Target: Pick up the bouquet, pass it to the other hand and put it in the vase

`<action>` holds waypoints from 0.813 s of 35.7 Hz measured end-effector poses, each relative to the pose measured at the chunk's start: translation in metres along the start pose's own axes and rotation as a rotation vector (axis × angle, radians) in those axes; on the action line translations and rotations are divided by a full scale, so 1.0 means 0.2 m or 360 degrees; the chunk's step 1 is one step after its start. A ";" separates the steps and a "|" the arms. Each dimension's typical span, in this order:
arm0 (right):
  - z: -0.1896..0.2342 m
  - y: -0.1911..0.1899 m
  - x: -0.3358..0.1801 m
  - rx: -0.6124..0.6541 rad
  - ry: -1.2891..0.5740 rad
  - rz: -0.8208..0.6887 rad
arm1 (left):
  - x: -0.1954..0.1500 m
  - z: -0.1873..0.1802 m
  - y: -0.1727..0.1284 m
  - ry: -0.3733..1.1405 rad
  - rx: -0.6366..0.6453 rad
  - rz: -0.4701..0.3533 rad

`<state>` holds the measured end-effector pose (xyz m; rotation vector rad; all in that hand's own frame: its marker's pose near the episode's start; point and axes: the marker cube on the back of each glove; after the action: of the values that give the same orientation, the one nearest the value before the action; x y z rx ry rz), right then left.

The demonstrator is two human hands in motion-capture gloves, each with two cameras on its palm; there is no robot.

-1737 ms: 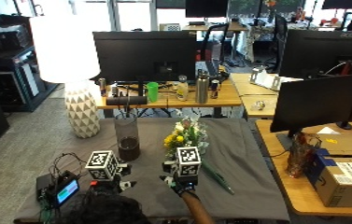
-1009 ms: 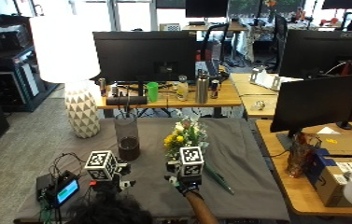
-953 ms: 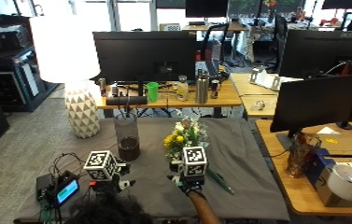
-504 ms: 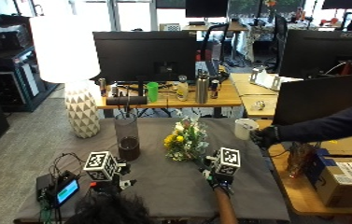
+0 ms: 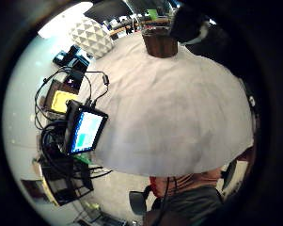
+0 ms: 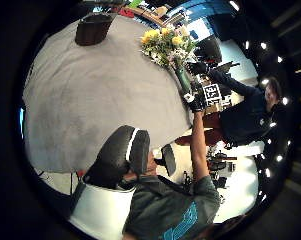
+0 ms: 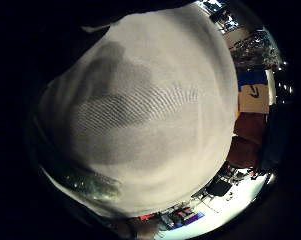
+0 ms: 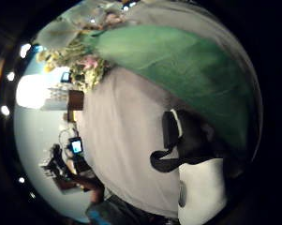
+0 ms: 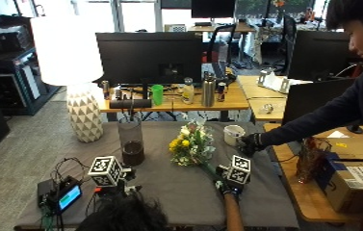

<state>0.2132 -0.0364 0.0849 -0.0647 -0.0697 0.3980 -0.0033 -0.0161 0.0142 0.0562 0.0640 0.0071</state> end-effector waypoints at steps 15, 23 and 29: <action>0.25 -0.26 0.04 0.0108 -0.0024 0.0037 | -0.01 0.02 0.00 0.0029 -0.0030 -0.0013; 0.18 -0.24 0.01 0.0314 0.0081 0.0037 | -0.02 -0.02 -0.02 0.0077 0.0015 -0.0040; 0.03 -0.25 -0.01 0.0563 0.0040 0.0000 | -0.01 -0.12 -0.04 0.0176 0.0099 -0.0021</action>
<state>0.2301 -0.0828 0.0952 0.2794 0.0260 0.4046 -0.0073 -0.0227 -0.0109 0.1175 0.1749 -0.0049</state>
